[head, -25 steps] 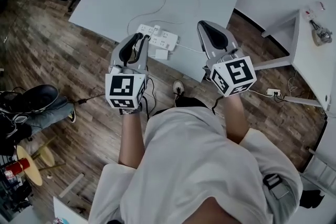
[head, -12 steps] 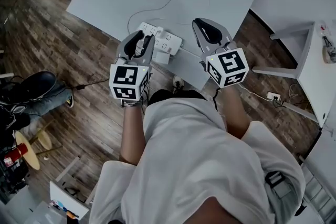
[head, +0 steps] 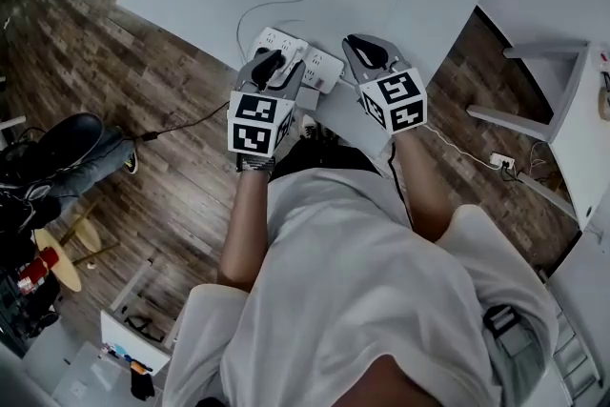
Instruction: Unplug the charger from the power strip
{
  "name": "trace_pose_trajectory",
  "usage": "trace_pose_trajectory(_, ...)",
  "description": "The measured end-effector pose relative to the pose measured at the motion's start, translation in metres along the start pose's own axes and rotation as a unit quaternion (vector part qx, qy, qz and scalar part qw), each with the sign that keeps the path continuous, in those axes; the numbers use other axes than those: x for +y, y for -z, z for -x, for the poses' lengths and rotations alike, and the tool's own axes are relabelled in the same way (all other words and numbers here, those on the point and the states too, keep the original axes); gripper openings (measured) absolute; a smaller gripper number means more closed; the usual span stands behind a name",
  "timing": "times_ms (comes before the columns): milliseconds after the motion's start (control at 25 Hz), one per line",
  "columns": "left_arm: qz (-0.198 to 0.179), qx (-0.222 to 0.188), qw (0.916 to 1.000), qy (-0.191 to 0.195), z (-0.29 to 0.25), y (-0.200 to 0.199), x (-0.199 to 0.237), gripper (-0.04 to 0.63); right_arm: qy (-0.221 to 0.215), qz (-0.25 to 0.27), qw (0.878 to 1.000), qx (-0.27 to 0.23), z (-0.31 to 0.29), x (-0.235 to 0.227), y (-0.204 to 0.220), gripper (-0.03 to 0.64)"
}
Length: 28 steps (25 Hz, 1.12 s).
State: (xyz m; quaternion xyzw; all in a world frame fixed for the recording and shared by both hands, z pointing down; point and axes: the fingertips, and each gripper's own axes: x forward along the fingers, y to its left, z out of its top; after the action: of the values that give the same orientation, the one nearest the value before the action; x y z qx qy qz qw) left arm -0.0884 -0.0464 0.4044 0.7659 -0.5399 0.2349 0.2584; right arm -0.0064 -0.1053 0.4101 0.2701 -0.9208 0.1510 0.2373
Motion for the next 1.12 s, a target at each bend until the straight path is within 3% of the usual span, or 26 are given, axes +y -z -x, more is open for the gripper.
trace_pose_trajectory(240,-0.005,0.065,0.9977,0.017,-0.042,0.034,0.014,0.184,-0.011,-0.015,0.996,0.087,-0.043,-0.003,0.06,0.049)
trace_pose_trajectory(520,-0.025,0.111,0.9932,0.024,-0.075,0.059,0.033,0.184,-0.018,-0.023,0.989,0.146,-0.086,-0.002,0.104,0.092)
trace_pose_trajectory(840,-0.041,0.12,0.991,0.042,-0.098,0.063,0.031,0.184,-0.017,-0.004,0.986,0.163,-0.107,-0.003,0.118,0.101)
trace_pose_trajectory(1120,-0.042,0.14,0.9886,0.036,-0.111,0.075,0.029,0.182,-0.021,-0.007,0.987,0.161,-0.11,0.001,0.117,0.089)
